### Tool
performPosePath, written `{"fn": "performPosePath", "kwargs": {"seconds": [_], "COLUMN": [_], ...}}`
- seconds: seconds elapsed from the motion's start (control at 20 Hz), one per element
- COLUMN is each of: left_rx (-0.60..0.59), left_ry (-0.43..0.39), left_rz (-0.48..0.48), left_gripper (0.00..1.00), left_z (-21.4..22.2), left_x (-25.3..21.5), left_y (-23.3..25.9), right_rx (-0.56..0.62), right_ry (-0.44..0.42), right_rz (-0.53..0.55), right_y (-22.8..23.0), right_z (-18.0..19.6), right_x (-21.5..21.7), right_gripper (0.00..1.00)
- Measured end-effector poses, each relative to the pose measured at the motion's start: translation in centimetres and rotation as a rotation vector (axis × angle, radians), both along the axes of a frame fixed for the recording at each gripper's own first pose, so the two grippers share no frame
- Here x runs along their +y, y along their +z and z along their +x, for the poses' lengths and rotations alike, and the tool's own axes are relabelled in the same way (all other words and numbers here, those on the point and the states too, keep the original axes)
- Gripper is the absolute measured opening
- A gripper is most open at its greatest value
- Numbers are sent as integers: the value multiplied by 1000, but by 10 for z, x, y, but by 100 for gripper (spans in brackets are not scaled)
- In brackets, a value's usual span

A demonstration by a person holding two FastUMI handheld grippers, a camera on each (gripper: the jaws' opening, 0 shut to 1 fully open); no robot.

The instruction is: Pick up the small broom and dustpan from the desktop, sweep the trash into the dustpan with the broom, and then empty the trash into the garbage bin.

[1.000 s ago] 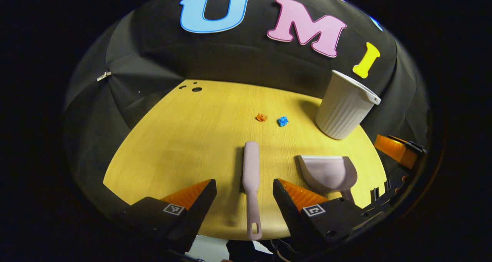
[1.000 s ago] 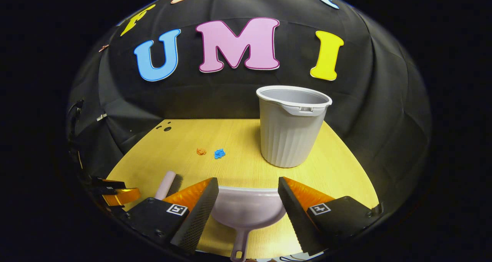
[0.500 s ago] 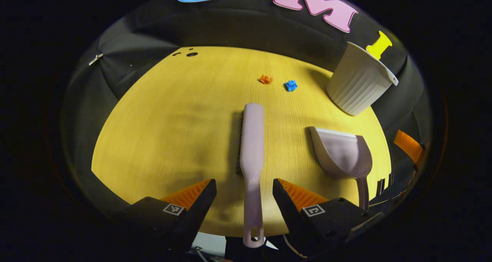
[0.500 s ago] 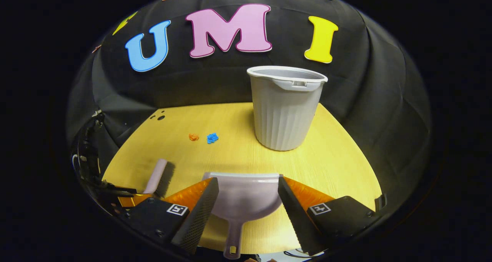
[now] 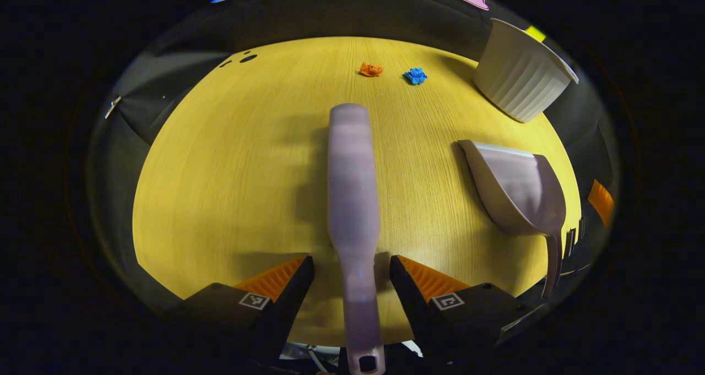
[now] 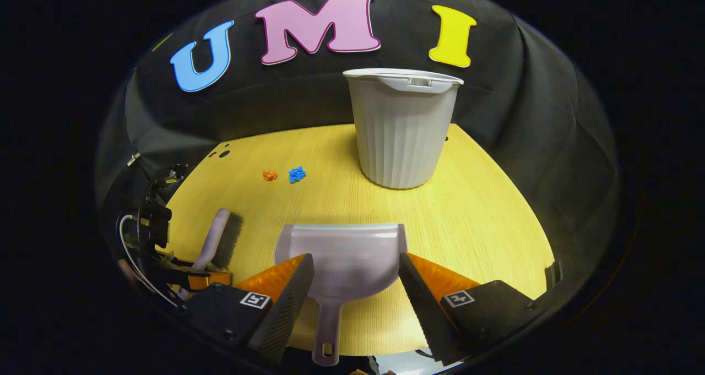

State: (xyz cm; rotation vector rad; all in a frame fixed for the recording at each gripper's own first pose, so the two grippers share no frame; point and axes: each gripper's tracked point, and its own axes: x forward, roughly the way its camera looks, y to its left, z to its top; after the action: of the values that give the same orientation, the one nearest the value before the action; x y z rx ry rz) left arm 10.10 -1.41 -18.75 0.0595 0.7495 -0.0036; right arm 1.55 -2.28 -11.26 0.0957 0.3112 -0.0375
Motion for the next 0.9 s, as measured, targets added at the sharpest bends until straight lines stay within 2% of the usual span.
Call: {"fn": "performPosePath", "kwargs": {"seconds": [0.15,0.3,0.4,0.45,0.5,0.55,0.65,0.7,0.75,0.9], "left_rx": [-1,-19,-34,-40,-46,-53,-69,-80,-92,-116], "left_ry": [-10,-22,-21,-11,-8,-5,-9,-18,-33,-46], "left_rz": [33,37,40,33,28,25,20,21,24,11], "left_gripper": [77,69,56,44,39,39,31,32,28,25], "left_z": [10,15,17,18,17,17,19,19,20,19], "left_x": [0,-3,-3,-3,-3,-2,-2,-1,-2,0], "left_y": [2,4,6,3,5,6,7,6,7,8], "right_rx": [62,108,128,137,148,161,186,200,213,267], "right_ry": [-2,-2,-1,1,3,4,4,8,15,31], "right_rz": [29,65,73,75,78,80,90,100,110,115], "right_y": [-17,-27,-30,-32,-33,-35,-39,-41,-41,-53], "right_z": [-4,-7,-11,-14,-16,-18,-21,-23,-24,-28], "right_x": [2,5,5,6,7,7,9,10,14,21], "right_gripper": [98,99,99,99,99,99,99,100,99,99]}}
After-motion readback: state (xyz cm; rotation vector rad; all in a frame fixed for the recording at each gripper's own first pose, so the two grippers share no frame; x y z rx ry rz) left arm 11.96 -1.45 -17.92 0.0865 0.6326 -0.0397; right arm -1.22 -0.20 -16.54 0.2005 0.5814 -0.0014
